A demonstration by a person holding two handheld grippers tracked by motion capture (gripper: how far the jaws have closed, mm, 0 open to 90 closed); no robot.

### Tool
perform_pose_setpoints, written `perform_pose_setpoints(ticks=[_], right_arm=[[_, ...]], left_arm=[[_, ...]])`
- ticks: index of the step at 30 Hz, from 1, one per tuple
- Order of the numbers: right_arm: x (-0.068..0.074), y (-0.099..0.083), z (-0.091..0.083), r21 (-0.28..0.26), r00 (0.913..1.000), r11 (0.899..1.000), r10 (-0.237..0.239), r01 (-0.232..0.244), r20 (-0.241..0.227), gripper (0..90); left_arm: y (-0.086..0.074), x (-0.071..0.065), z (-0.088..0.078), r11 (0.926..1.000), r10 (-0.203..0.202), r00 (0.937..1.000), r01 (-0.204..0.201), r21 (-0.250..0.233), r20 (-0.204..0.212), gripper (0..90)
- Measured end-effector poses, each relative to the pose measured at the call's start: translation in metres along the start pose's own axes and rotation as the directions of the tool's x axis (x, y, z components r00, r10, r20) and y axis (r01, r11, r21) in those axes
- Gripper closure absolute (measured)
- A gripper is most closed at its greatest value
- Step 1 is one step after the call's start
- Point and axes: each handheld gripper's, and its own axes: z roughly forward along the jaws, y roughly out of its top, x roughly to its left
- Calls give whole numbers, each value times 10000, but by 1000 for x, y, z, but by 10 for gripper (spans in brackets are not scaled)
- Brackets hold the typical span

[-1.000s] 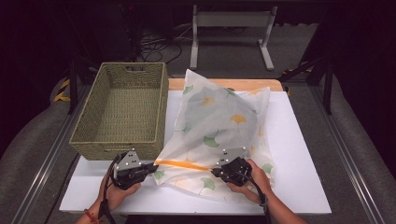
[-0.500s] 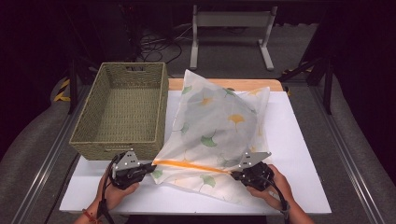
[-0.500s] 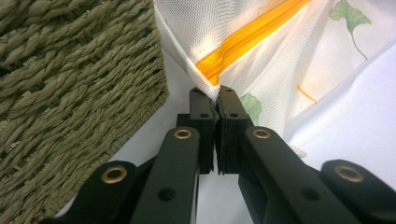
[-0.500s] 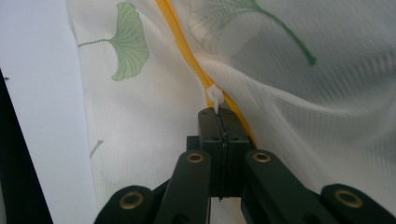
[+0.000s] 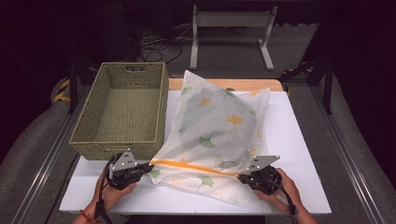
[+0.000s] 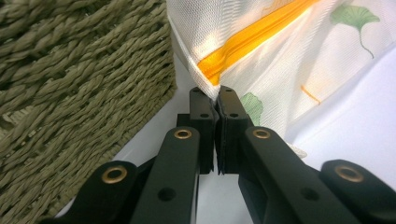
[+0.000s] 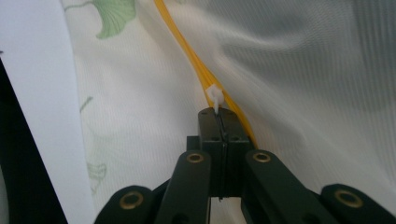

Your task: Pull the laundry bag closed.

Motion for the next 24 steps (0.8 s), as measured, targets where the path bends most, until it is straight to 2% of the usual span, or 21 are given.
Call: perform_pose_setpoints(ticks=[24], right_arm=[[-12, -34, -19, -20, 9966, 9975, 701, -700, 435, 900]], left_arm=[[-5, 1, -5, 10000, 21, 9999, -20, 40, -153, 874]])
